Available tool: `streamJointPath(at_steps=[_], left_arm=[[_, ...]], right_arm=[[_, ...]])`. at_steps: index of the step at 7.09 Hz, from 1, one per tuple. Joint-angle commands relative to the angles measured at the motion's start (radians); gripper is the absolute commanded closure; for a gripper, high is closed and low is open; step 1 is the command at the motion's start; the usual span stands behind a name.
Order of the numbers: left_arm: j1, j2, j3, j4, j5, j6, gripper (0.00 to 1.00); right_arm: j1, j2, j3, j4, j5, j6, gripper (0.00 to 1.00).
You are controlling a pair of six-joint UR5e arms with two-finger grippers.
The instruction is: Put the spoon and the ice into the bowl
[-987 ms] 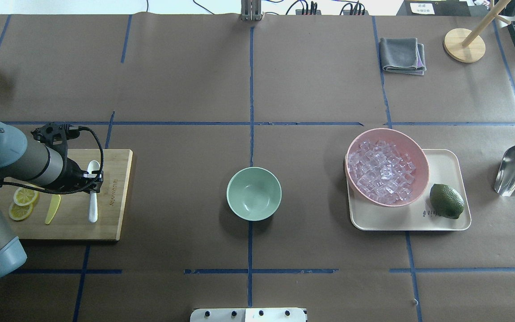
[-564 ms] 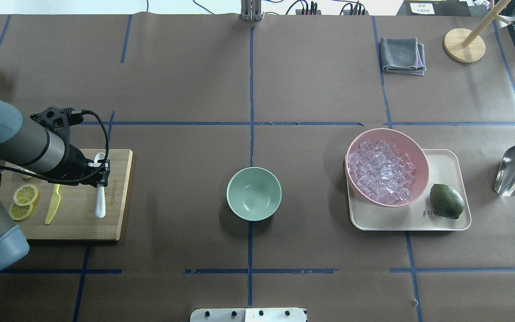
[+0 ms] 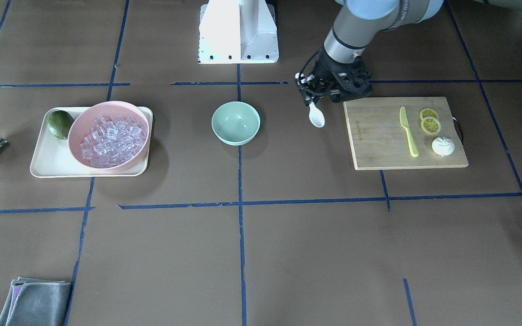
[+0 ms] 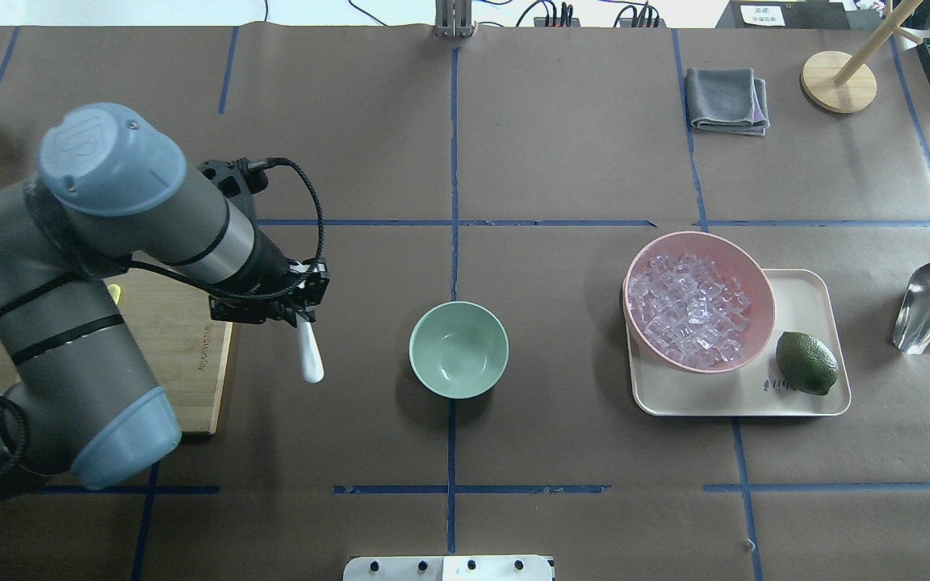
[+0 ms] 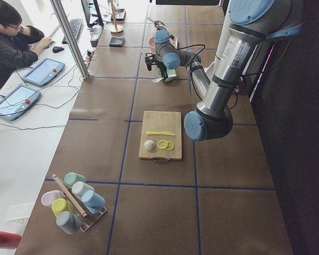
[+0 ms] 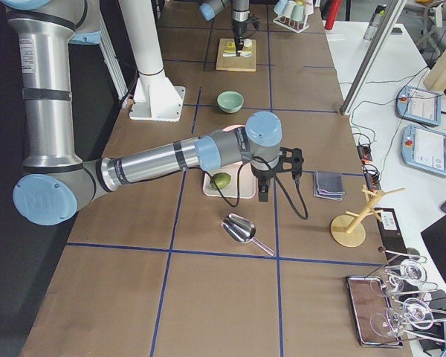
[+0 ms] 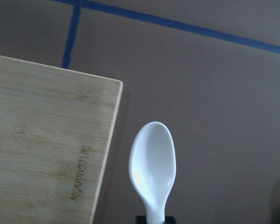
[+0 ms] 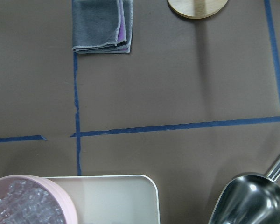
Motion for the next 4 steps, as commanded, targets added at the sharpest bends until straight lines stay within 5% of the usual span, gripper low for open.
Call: streamJointPath(at_steps=[1, 4], left_arm=[[0.075, -0.172, 0.149, -0.028, 0.043, -0.119, 1.0], [0.153, -0.253, 0.32, -0.144, 0.106, -0.139, 1.0]], right_arm=[[-0.093, 0.054, 0.046, 0.0, -0.047, 0.155, 0.0], [-0.226, 0.135, 0.086, -0.001, -0.11, 0.345, 0.0]])
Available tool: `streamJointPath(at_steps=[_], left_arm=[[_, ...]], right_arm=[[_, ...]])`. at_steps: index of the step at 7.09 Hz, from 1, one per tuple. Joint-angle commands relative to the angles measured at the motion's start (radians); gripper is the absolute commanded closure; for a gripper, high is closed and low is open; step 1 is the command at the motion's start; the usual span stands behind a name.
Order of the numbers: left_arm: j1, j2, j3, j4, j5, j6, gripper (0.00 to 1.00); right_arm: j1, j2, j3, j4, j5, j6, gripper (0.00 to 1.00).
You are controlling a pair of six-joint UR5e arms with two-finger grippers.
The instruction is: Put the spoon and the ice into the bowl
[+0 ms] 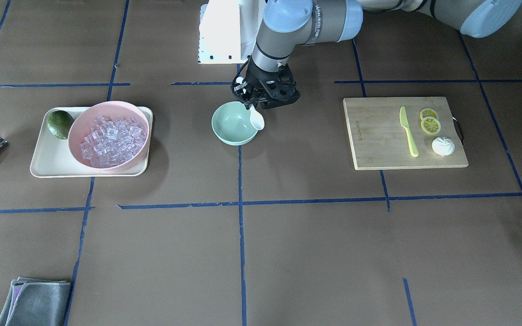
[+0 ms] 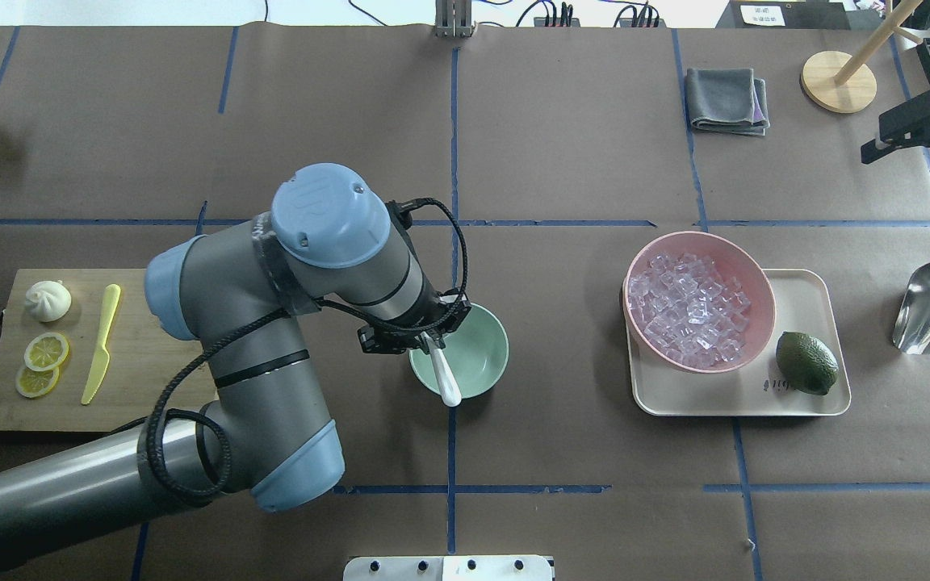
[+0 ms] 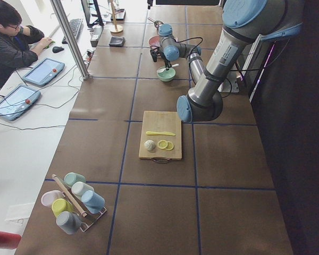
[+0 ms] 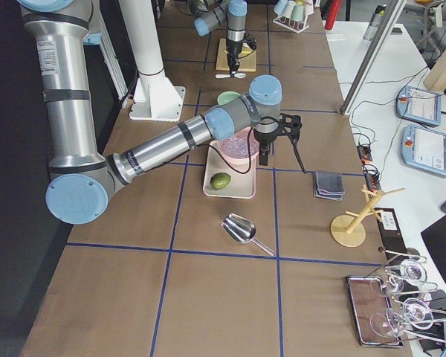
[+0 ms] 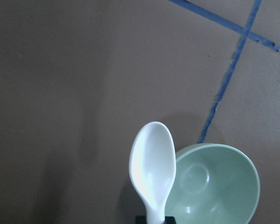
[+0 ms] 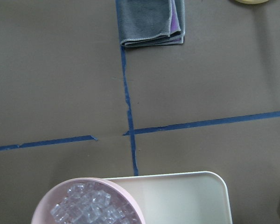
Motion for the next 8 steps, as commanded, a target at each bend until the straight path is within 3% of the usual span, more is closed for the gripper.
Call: streamJointPath(at_steps=[1, 2, 3, 4, 5, 8], left_arm=[[0.036, -0.042, 0.091, -0.065, 0.015, -0.004, 1.0], [0.039, -0.043, 0.09, -0.065, 0.013, 0.0, 0.97], [0.039, -0.045, 0.088, -0.065, 0.01, 0.004, 0.73], [0.039, -0.042, 0.082, -0.065, 0.009, 0.012, 0.01], [0.034, -0.04, 0.058, -0.058, 0.006, 0.015, 0.0], [-0.088, -0.031, 0.052, -0.039, -0.137, 0.032, 0.0]], right_arm=[[-0.091, 0.046, 0.022, -0.001, -0.042, 0.11, 0.0], [-0.112, 0.062, 0.027, -0.001, -0.065, 0.127, 0.0], [-0.123, 0.062, 0.027, -0.001, -0.068, 0.127, 0.0], [-0.123, 0.063, 0.029, -0.001, -0.068, 0.127, 0.0], [-0.133, 0.063, 0.032, -0.001, -0.068, 0.127, 0.0], [-0.195, 0.083, 0.033, 0.0, -0.116, 0.168, 0.0]])
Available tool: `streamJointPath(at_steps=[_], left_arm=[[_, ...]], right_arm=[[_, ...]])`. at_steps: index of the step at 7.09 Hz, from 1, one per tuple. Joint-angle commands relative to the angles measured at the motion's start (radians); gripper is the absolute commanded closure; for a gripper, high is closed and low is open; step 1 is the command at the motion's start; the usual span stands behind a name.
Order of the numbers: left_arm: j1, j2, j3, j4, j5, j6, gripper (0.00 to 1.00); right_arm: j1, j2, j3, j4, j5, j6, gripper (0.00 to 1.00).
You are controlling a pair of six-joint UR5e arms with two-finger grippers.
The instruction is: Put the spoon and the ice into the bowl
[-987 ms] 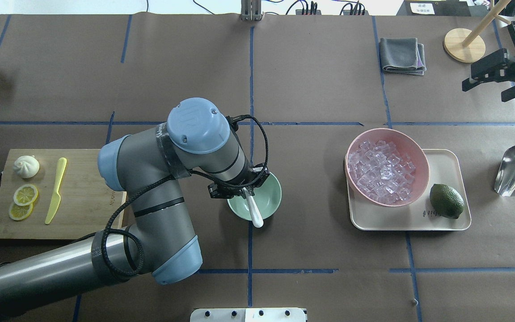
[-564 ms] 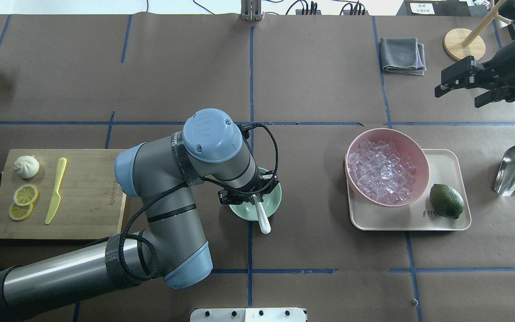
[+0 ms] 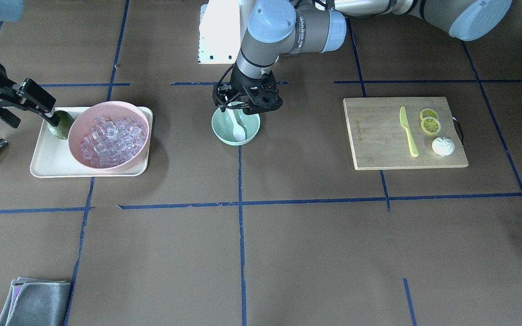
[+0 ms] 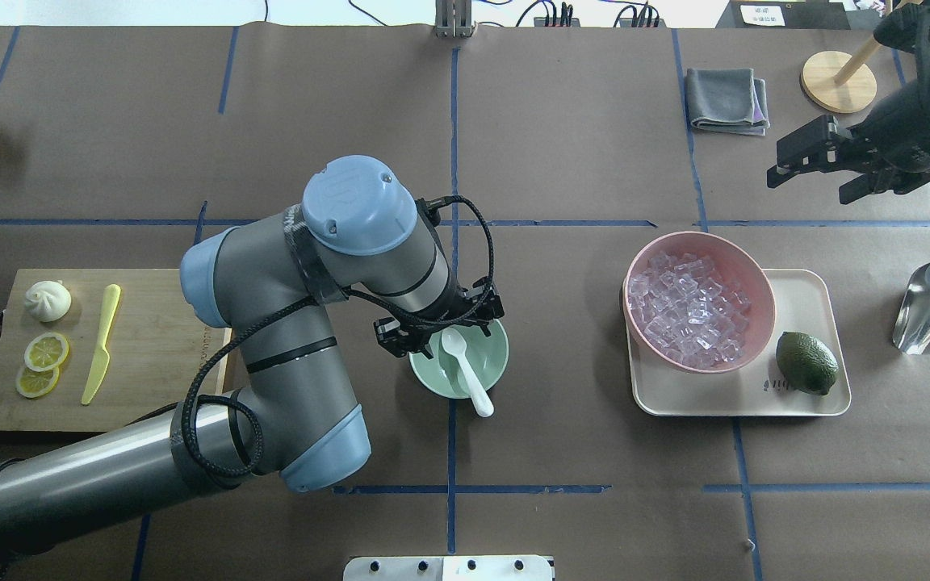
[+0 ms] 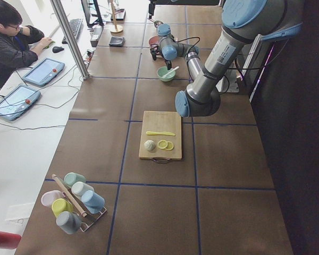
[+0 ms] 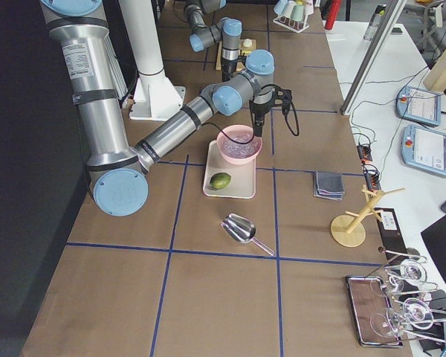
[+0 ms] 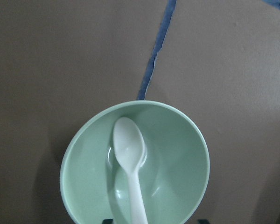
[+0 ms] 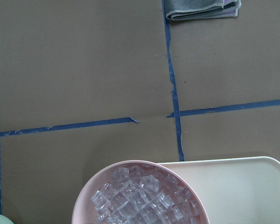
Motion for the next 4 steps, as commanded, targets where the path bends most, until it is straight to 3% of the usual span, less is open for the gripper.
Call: streamJointPath(at_steps=[1, 3, 4], left_arm=[[-0.088, 0.022, -0.035, 0.098, -0.071, 0.105, 0.0], [-0.174, 0.142, -0.263, 0.345, -0.073, 0.347, 0.0], [-0.223, 0.231, -0.362, 0.391, -0.09, 0.438, 0.0]], right_arm=[[-0.078, 0.019, 0.001, 0.004, -0.066, 0.047, 0.0], [-0.177, 0.018, 0.001, 0.01, -0.167, 0.073, 0.0], [-0.219, 0.013, 0.003, 0.029, -0.192, 0.117, 0.0]])
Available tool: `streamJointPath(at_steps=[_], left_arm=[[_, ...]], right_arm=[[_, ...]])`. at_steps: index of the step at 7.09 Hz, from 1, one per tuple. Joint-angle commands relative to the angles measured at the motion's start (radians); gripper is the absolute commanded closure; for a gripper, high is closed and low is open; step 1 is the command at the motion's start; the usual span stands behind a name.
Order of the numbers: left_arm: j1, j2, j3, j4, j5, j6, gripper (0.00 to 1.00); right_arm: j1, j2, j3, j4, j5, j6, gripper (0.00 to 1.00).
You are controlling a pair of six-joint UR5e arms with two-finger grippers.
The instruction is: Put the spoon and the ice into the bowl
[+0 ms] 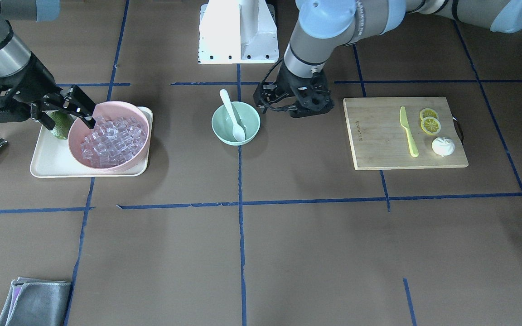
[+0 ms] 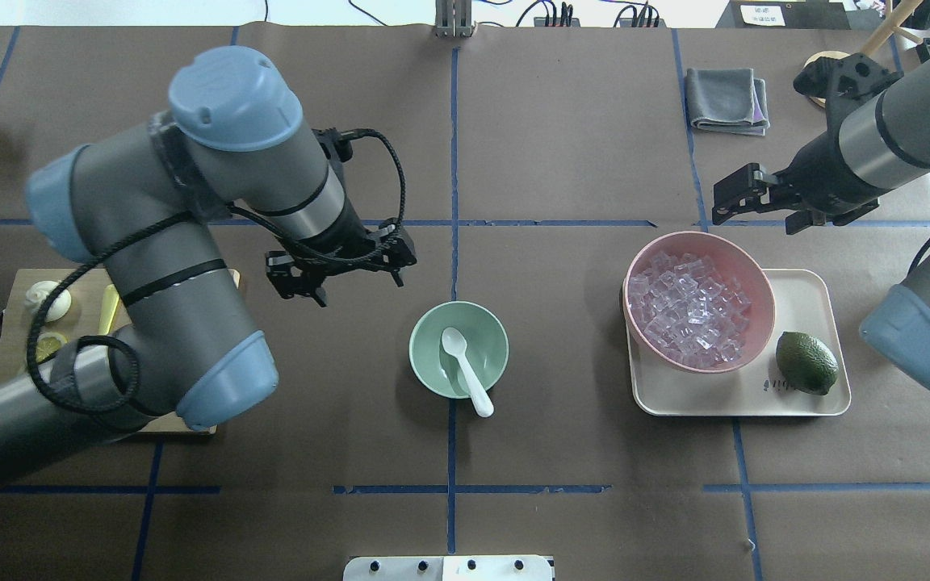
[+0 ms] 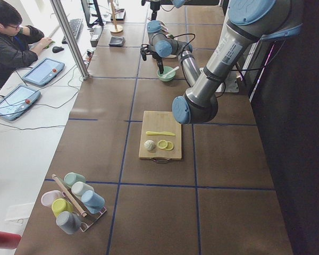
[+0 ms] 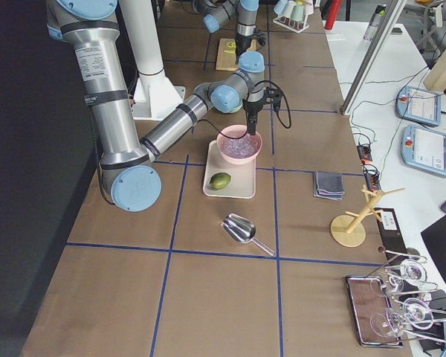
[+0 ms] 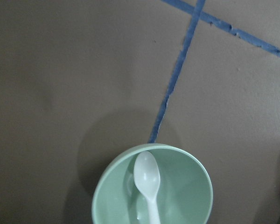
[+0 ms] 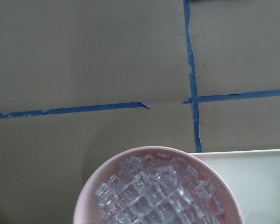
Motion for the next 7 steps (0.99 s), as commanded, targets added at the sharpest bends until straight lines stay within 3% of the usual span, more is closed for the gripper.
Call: streamJointPath(at_steps=[1, 4, 7], left_arm=[[-0.11, 0.159, -0.176, 0.091, -0.036, 0.184, 0.0], [-0.21, 0.281, -0.236, 0.091, -0.07, 0.316, 0.0], [-0.213, 0.296, -0.244, 0.091, -0.07, 0.317, 0.0]], right_arm=[[-0.111, -0.027, 0.0, 0.062, -0.095, 0.043, 0.0], [-0.178, -0.06, -0.016, 0.098, -0.129, 0.049, 0.0], [-0.219, -0.057, -0.059, 0.098, -0.158, 0.048, 0.0]])
